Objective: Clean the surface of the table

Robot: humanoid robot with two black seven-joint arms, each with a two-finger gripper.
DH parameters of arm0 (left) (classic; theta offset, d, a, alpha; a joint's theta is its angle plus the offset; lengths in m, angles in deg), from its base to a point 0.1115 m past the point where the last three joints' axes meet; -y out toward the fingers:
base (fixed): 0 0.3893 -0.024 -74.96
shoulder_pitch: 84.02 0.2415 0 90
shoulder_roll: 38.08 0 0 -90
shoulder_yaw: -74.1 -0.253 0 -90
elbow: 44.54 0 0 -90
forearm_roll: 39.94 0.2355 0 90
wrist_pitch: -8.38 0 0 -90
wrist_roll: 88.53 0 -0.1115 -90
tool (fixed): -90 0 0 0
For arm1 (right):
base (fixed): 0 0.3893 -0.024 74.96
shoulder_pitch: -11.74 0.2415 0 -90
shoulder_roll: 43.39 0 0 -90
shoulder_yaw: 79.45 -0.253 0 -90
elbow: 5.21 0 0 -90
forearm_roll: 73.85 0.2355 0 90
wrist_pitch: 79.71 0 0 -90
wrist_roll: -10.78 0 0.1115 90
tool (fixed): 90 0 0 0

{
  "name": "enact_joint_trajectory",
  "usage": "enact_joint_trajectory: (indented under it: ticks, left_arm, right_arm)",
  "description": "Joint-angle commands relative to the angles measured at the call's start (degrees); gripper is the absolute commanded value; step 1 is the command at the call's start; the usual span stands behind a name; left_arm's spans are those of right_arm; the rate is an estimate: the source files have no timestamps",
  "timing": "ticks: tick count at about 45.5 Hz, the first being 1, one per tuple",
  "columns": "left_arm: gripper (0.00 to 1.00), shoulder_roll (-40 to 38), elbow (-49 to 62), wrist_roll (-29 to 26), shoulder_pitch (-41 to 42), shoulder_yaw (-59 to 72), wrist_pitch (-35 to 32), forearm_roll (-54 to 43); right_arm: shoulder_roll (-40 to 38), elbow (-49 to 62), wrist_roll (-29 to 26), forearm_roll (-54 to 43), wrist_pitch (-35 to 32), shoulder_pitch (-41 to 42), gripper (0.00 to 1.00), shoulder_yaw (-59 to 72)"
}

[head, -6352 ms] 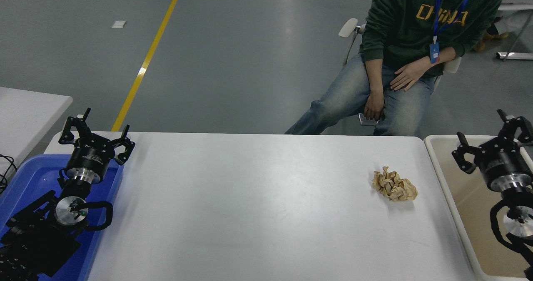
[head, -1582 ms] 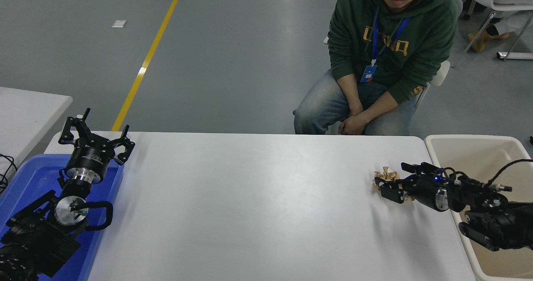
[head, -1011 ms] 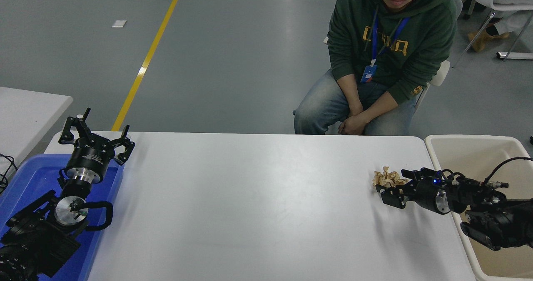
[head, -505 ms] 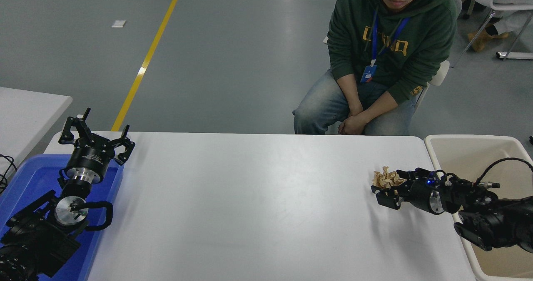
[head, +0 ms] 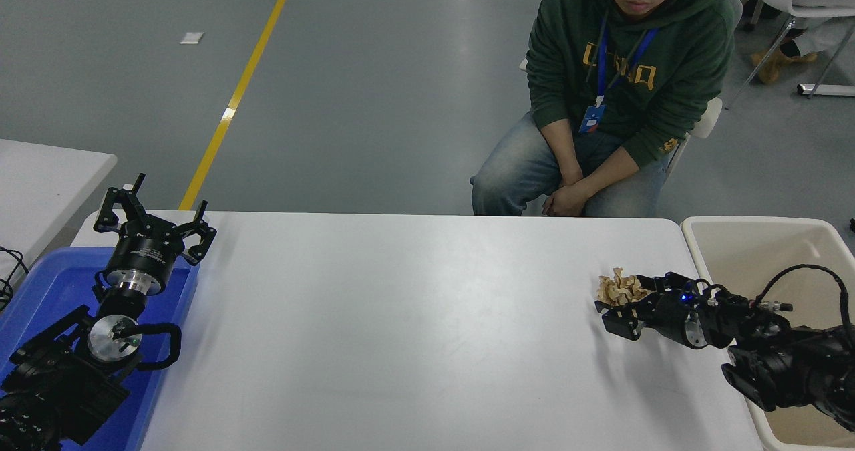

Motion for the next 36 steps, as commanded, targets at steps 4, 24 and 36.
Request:
enact_joint_trajectory:
  ticks: [4,24,36]
  left_arm:
    - [1.0,0.0,-0.01,0.0,0.0,0.0,0.0,0.0]
    - [1.0,0.0,0.08,0.0,0.0,0.0,0.0,0.0]
    - [1.0,0.0,-0.01,0.0,0.0,0.0,0.0,0.0]
  right_arm:
    - [0.4,1.22,0.1,0.0,0.62,-1.76,0.98,0.17]
    - [0.31,1.31,0.19,0.0,0.36,-1.94,0.68,-0.18]
    - [0.31,1.57,0.1,1.22,0.36,-2.11,0.33,-0.45]
